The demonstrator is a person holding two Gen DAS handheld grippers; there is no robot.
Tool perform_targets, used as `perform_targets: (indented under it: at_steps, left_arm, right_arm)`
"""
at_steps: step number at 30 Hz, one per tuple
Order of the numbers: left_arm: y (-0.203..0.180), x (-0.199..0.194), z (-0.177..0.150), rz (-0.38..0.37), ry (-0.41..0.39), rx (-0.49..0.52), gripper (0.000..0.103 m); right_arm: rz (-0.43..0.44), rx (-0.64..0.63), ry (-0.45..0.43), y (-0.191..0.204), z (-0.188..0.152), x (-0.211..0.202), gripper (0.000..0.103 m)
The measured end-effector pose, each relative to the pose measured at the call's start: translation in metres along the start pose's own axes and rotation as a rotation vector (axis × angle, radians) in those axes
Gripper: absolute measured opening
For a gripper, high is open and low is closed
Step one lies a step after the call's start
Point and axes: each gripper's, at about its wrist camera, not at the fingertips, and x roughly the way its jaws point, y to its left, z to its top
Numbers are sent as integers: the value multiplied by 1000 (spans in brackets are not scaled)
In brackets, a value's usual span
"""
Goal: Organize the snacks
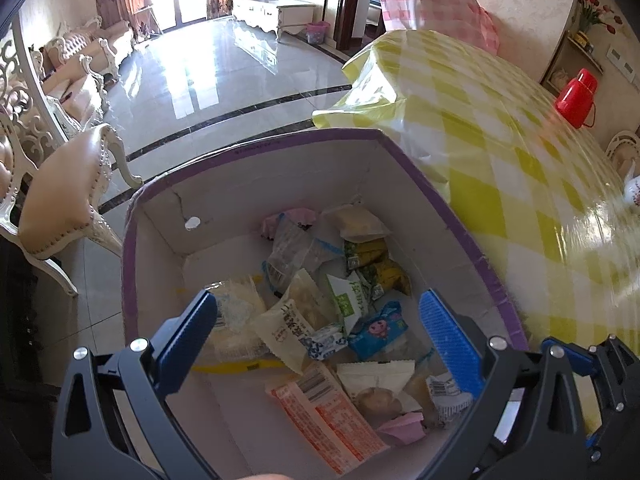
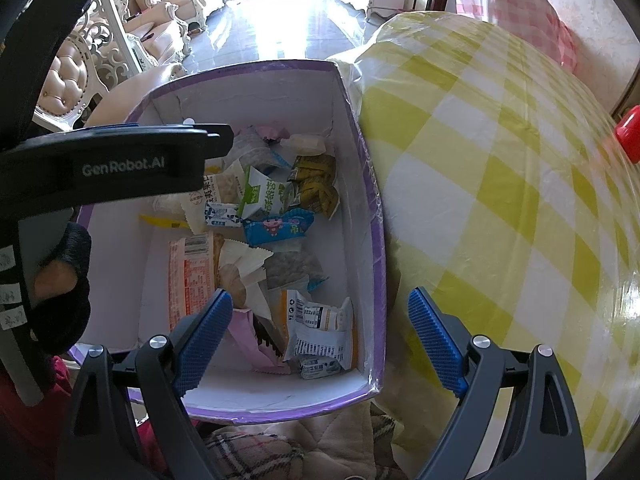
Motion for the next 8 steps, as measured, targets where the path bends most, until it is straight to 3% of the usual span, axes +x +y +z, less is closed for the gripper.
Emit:
perform_targets:
  at_steps: [8]
  left_arm:
    - [3,0,2,-10,13,-14,102]
  right_arm:
    - [0,-1,1,0,0,0,87]
